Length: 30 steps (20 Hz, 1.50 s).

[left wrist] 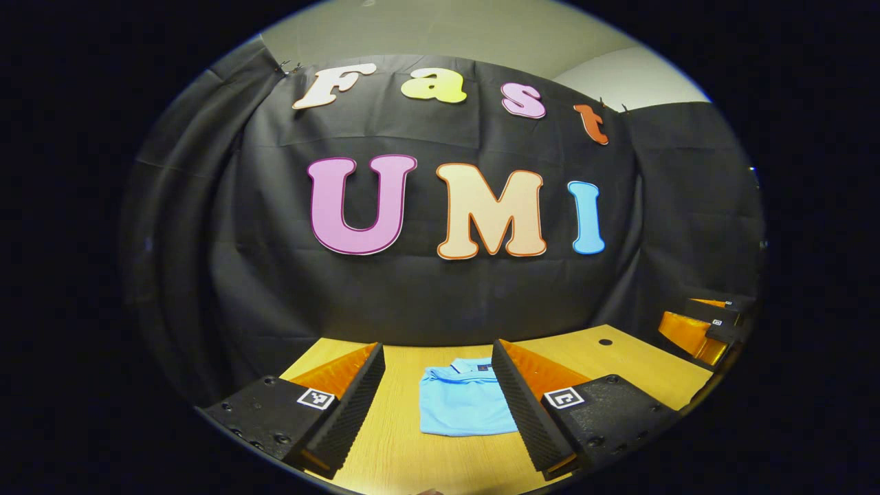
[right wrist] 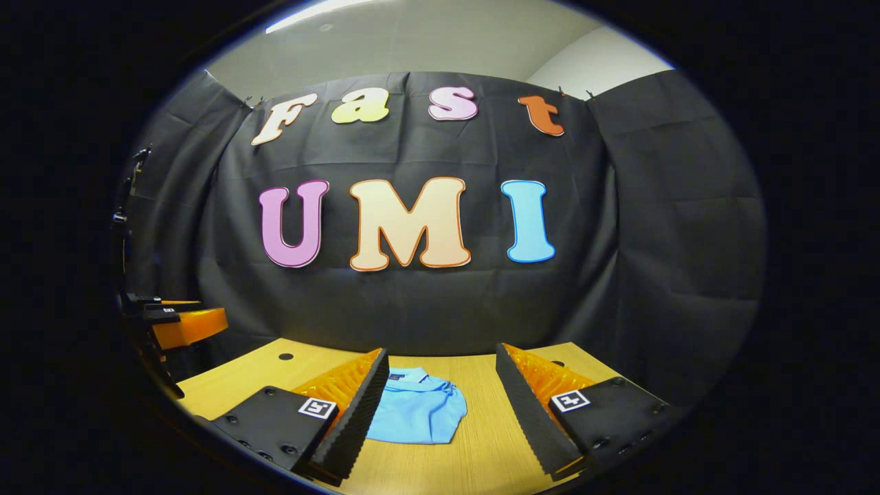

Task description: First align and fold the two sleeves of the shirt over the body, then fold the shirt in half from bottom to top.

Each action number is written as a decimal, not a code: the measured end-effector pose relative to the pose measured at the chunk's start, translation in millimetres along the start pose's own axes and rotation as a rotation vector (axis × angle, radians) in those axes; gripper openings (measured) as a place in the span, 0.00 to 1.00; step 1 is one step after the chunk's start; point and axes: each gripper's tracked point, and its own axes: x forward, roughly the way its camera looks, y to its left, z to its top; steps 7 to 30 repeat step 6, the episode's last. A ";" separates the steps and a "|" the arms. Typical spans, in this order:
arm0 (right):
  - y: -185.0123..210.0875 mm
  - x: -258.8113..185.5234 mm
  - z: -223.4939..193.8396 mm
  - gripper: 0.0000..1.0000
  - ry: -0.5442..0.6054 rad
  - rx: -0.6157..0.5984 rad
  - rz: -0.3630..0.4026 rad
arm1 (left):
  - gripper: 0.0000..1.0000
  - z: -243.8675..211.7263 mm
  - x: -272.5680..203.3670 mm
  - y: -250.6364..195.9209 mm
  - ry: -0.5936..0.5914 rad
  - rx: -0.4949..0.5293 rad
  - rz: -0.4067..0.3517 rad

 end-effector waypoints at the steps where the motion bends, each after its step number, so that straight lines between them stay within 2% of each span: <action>1: 0.5 -1.4 1.3 0.97 -0.003 -0.004 0.001 | 0.94 2.9 -1.6 0.4 -0.004 -0.002 0.000; 6: 1.3 -6.1 12.5 0.97 -0.025 -0.010 -0.010 | 0.94 11.7 -7.5 2.0 -0.025 -0.006 -0.002; 30: 1.3 -6.1 12.5 0.97 -0.025 -0.010 -0.010 | 0.94 11.7 -7.5 2.0 -0.025 -0.006 -0.002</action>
